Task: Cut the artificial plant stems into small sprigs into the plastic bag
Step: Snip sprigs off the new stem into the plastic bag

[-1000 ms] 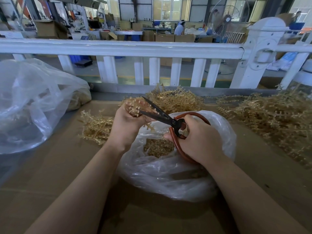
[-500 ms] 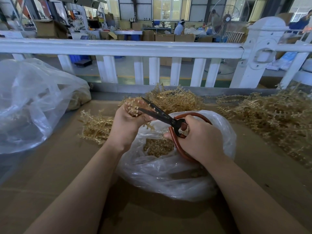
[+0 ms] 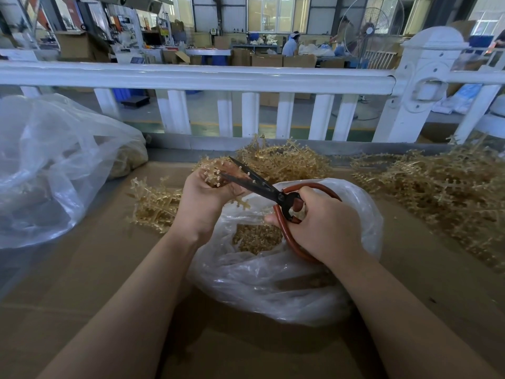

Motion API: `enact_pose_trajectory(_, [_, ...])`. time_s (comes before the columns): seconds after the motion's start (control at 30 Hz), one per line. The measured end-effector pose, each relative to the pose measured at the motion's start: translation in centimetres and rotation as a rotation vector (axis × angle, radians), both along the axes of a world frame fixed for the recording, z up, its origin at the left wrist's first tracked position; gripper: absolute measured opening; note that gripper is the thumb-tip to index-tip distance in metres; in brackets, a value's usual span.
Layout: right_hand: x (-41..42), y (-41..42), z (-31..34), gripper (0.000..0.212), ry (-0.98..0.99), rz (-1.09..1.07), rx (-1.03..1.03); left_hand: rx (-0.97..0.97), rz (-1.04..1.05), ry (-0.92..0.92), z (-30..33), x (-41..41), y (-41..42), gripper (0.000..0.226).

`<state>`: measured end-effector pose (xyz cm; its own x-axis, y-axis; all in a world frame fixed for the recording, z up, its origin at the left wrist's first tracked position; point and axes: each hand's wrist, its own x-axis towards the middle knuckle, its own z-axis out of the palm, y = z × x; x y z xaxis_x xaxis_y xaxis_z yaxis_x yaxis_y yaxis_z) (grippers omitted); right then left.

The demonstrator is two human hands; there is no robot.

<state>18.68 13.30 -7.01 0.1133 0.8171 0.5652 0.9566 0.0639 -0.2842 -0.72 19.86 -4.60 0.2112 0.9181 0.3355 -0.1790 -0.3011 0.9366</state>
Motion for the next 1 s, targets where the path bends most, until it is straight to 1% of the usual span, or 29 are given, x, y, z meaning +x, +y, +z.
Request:
enact_pose_trajectory(0.1, [0.04, -0.01, -0.11, 0.06, 0.001, 0.005, 0.008, -0.037, -0.017, -0.042, 0.0, 0.05, 0.06, 0.022])
enact_pose_trajectory(0.27, [0.09, -0.24, -0.09, 0.057, 0.011, 0.014, 0.022, -0.048, -0.022, -0.086, -0.11, 0.1, 0.08, 0.026])
enact_pose_trajectory(0.4, [0.04, -0.38, 0.04, 0.06, 0.028, 0.037, 0.049, -0.037, -0.028, -0.083, -0.18, 0.02, 0.16, 0.023])
enact_pose_trajectory(0.5, [0.17, -0.31, -0.08, 0.065, 0.03, 0.058, 0.03, -0.012, -0.031, -0.059, -0.09, -0.09, 0.12, 0.015])
enact_pose_trajectory(0.6, [0.24, -0.31, -0.15, 0.063, 0.021, 0.052, 0.017, 0.003, -0.061, -0.052, -0.1, -0.25, 0.15, 0.013])
enact_pose_trajectory(0.77, [0.15, -0.26, 0.0, 0.069, 0.008, 0.038, 0.017, 0.014, -0.08, 0.006, -0.21, -0.07, 0.3, 0.033])
enact_pose_trajectory(1.0, [0.05, -0.37, -0.13, 0.064, 0.045, 0.085, 0.034, 0.033, -0.124, 0.048, -0.2, -0.1, 0.21, 0.013])
